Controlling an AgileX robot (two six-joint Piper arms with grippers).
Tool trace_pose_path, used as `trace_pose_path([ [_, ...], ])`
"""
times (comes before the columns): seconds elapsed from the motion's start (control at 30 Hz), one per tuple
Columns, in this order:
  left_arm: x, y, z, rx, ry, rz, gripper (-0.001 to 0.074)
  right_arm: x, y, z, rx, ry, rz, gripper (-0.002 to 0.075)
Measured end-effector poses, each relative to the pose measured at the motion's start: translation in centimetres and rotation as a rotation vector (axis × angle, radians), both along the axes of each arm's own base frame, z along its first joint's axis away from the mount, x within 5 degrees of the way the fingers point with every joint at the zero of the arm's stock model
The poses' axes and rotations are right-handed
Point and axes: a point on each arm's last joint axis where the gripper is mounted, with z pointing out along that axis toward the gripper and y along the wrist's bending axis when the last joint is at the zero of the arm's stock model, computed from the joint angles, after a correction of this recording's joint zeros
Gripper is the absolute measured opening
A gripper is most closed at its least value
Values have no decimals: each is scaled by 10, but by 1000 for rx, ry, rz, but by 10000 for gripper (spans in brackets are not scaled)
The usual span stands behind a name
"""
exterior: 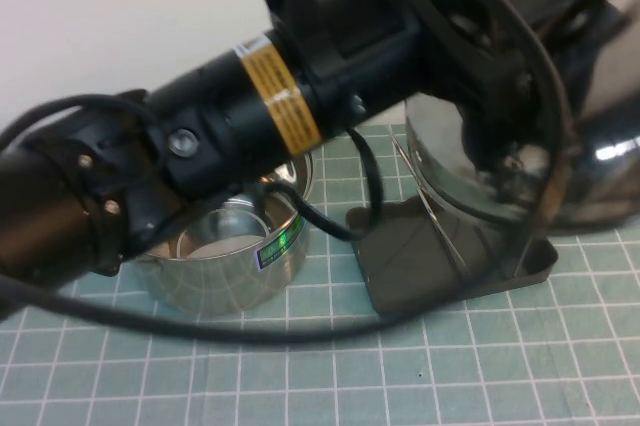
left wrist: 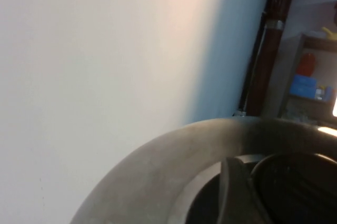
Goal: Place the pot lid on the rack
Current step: Hand over the pot lid
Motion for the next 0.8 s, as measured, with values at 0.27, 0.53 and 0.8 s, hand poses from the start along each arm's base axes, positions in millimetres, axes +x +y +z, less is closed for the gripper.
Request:
trace_pose_path([
  [0.27,-8,-14,-6,52,-98,3,325,18,-1,-8,1,57,-20,150],
  [0.53,-8,-15,-4,41,-89,4,344,19,-1,1,-46,-24,-38,143],
  [0.8,-3,-8,-4,166,-155,141,667,31,-5,16,-120,-135,-113,120],
])
